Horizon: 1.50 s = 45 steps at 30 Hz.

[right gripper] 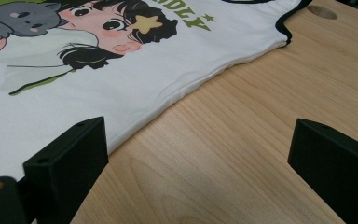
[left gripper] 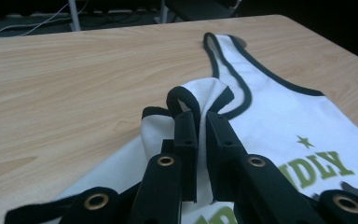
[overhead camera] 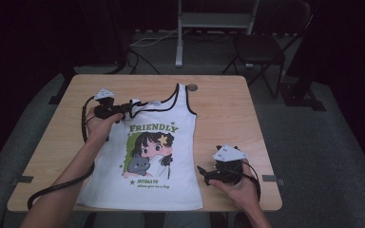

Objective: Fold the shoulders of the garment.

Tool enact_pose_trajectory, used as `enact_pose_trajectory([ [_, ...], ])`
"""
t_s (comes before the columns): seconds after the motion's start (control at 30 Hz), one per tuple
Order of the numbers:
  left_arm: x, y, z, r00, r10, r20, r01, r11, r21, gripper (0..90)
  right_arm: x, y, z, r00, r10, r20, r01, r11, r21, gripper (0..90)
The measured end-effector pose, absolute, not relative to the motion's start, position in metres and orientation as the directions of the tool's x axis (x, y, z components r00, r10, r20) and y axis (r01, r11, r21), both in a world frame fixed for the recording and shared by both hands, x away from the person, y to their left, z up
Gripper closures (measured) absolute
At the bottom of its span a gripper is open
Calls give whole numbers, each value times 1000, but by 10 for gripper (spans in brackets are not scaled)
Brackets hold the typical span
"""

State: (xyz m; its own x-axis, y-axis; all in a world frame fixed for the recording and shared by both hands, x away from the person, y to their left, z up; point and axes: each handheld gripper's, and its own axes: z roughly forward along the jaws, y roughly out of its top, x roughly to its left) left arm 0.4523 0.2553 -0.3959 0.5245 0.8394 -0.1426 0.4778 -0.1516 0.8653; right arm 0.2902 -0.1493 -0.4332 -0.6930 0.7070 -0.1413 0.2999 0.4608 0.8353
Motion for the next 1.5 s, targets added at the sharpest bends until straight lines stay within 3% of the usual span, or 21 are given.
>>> enact_pose_trajectory([
  [0.27,432,251,-408,558,818,-135,483,-189,855,805,290,-148,-434,-692,708,-140,303,462,834,44],
  [0.37,424,247,-415,578,812,-86,477,-251,843,770,290,-148,-433,-692,708,-141,304,463,833,44],
  [0.67,409,245,-426,628,776,-61,477,-322,818,666,291,-149,-434,-690,710,-141,307,462,832,44],
  [0.93,404,236,-412,694,716,82,381,-460,802,522,292,-150,-434,-687,713,-137,312,460,832,44],
  [1.13,417,224,-411,745,648,156,343,-574,744,470,292,-149,-434,-691,709,-141,309,466,829,44],
  [1.33,429,216,-412,798,578,170,305,-631,714,474,292,-149,-435,-690,710,-140,311,466,829,44],
  [1.5,435,214,-410,825,545,150,300,-647,701,661,291,-149,-435,-690,710,-140,312,466,828,44],
])
